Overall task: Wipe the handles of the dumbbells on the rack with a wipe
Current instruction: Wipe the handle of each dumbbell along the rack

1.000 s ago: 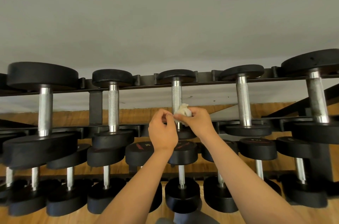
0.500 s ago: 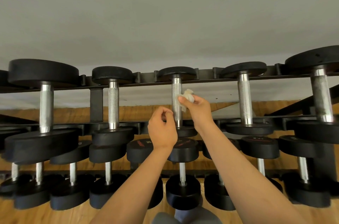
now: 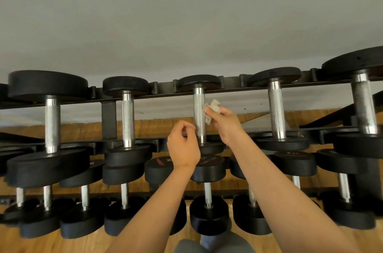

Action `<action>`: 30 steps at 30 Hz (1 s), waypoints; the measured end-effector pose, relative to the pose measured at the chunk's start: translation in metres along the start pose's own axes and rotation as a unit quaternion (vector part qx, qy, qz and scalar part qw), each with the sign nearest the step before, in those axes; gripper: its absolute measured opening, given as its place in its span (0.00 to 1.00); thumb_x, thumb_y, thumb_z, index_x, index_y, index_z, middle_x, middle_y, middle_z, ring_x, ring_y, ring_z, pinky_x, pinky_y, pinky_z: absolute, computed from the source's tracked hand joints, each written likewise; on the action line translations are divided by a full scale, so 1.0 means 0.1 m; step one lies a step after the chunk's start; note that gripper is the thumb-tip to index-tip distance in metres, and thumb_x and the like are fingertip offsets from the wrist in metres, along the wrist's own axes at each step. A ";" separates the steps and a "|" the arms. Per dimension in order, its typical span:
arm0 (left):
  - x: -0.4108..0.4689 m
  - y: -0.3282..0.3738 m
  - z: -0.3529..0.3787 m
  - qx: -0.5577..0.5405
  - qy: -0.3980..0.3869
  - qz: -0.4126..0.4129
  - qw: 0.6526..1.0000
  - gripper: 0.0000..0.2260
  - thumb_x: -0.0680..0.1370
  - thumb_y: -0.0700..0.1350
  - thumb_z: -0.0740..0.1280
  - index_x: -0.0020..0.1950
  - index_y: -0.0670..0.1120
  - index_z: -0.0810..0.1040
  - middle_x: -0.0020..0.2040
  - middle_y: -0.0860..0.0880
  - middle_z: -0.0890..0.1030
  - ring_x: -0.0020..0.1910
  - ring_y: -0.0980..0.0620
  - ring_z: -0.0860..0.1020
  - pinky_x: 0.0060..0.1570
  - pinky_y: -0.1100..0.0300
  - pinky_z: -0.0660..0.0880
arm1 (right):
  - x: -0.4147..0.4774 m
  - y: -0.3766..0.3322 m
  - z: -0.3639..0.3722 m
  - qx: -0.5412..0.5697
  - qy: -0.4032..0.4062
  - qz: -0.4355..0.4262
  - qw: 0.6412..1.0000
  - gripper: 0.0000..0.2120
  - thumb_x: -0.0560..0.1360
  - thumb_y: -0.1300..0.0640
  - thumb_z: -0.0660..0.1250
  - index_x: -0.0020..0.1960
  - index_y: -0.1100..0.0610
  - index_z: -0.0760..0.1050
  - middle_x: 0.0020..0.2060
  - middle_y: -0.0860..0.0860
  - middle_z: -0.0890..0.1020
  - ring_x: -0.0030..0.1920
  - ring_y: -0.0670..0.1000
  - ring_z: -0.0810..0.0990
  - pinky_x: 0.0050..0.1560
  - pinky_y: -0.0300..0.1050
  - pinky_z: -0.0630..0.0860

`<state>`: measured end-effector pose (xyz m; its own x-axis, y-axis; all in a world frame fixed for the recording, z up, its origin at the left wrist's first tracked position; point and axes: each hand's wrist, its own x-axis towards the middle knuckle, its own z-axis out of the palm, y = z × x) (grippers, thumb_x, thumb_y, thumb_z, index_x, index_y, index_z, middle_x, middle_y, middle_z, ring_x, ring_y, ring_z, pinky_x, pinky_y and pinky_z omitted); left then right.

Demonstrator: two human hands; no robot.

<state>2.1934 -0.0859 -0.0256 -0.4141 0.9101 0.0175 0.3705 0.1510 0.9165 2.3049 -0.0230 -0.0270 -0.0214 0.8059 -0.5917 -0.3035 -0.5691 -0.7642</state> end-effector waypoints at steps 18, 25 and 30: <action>0.02 -0.02 0.00 0.011 -0.005 -0.002 1.000 0.10 0.79 0.37 0.61 0.39 0.45 0.77 0.35 0.52 0.78 0.37 0.59 0.76 0.38 0.71 0.72 | -0.34 0.10 -0.16 -0.366 -0.043 -0.082 0.926 0.10 0.69 0.57 0.77 0.43 0.59 0.78 0.39 0.49 0.80 0.42 0.47 0.78 0.40 0.37 0.72; 0.05 0.01 -0.07 -0.021 -0.063 -0.055 0.996 0.07 0.79 0.38 0.64 0.42 0.46 0.77 0.38 0.52 0.79 0.37 0.64 0.76 0.39 0.73 0.71 | -0.42 0.15 0.14 -0.420 0.070 -0.111 0.898 0.15 0.69 0.50 0.76 0.48 0.58 0.76 0.41 0.50 0.79 0.41 0.47 0.77 0.34 0.36 0.70; 0.04 0.00 -0.31 -0.030 -0.136 -0.051 0.989 0.05 0.79 0.40 0.66 0.48 0.50 0.78 0.46 0.53 0.81 0.47 0.60 0.78 0.51 0.67 0.74 | -0.44 0.18 0.14 -0.396 0.092 -0.142 0.902 0.14 0.69 0.50 0.76 0.48 0.58 0.77 0.42 0.49 0.79 0.42 0.47 0.77 0.35 0.34 0.69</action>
<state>2.1660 -0.0940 -0.0137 -0.2045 0.9627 -0.1772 0.2842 0.2316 0.9304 2.2872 -0.0668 -0.0112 0.1307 0.9384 -0.3199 0.5065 -0.3405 -0.7921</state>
